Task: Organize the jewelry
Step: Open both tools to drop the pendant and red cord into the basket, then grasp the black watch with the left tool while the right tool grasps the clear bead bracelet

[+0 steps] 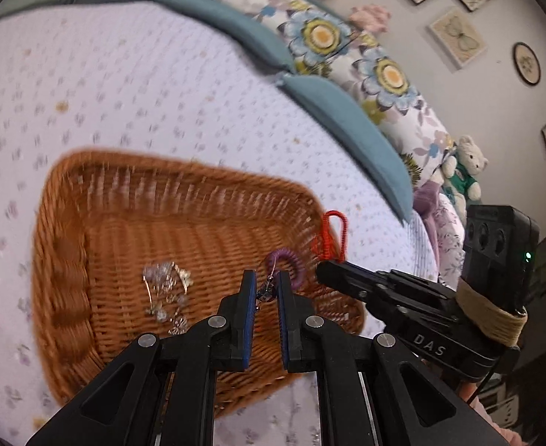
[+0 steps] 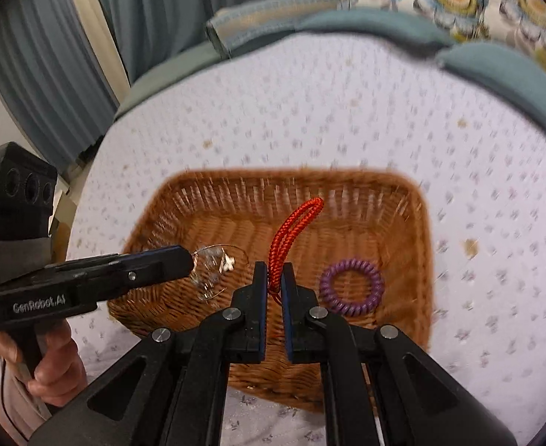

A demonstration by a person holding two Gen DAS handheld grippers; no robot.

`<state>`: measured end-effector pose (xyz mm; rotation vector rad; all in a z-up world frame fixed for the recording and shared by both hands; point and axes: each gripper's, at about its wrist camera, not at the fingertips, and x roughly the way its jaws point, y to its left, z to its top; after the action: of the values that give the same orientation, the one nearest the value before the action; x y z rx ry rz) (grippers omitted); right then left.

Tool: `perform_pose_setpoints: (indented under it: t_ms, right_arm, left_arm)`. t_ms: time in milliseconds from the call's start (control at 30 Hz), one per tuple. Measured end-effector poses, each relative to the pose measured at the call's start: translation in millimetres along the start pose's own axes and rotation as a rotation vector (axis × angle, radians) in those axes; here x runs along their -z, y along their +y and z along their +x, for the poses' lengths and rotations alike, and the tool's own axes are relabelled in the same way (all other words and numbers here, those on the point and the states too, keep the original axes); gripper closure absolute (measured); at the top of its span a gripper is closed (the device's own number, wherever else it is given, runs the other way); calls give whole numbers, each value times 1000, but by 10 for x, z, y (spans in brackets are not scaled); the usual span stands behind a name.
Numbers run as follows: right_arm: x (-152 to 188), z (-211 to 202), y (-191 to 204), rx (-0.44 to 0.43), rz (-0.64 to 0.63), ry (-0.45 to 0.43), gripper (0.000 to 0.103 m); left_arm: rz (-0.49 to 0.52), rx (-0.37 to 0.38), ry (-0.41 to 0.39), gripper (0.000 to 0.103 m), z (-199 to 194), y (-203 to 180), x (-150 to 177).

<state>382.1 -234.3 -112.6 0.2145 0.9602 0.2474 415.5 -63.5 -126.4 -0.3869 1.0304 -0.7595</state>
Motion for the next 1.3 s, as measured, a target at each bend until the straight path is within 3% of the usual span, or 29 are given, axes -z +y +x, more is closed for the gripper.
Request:
perform_pose_setpoints:
  t_ms: [133, 200, 233, 267, 300, 467, 567, 633, 700, 733, 800, 933, 1100, 1200, 1233, 1300]
  right_arm:
    - [38, 181, -37, -16, 23, 65, 92]
    - [59, 196, -82, -28, 41, 81, 80]
    - [73, 175, -98, -24, 44, 78, 73]
    - [88, 135, -109, -12, 41, 67, 60]
    - [103, 90, -109, -3, 35, 55, 54]
    - [286, -472, -11, 16, 9, -49, 54]
    - [549, -984, 224, 103, -69, -179, 51]
    - [750, -1271, 369, 163, -108, -254, 40]
    - [979, -1562, 490, 227, -118, -336, 9]
    - [1079, -1689, 521, 239, -114, -375, 5]
    - [1262, -1869, 555, 262, -75, -409, 4]
    - [1424, -1915, 524, 206, -37, -343, 4]
    - [1780, -1902, 414, 166, 12, -288, 4]
    - [2004, -1751, 341, 211, 29, -245, 4]
    - [2062, -1700, 315, 211, 31, -229, 6]
    - [2163, -1561, 244, 194, 38, -178, 24]
  left_arm:
    - [-26, -27, 34, 92, 178, 83, 77]
    - [-22, -67, 33, 88, 208, 94, 99]
    - [-26, -83, 48, 72, 221, 112, 108]
    - [-27, -88, 58, 50, 220, 109, 114]
    - [-20, -93, 51, 44, 184, 94, 127]
    - [61, -92, -44, 42, -289, -112, 231]
    - [121, -78, -111, 42, -679, -258, 346]
    - [155, -83, -154, 42, -987, -340, 481]
    - [173, -88, -191, 42, -1247, -413, 623]
    - [179, -88, -206, 42, -1368, -433, 698]
    - [186, -93, -229, 42, -1567, -463, 879]
    - [187, -133, -235, 42, -1777, -452, 1218]
    - [142, -161, -196, 42, -1789, -344, 1687]
    - [103, -162, -162, 42, -1709, -285, 1972]
    - [90, -151, -146, 42, -1668, -276, 2058]
    - [69, -137, -110, 42, -1562, -266, 2234]
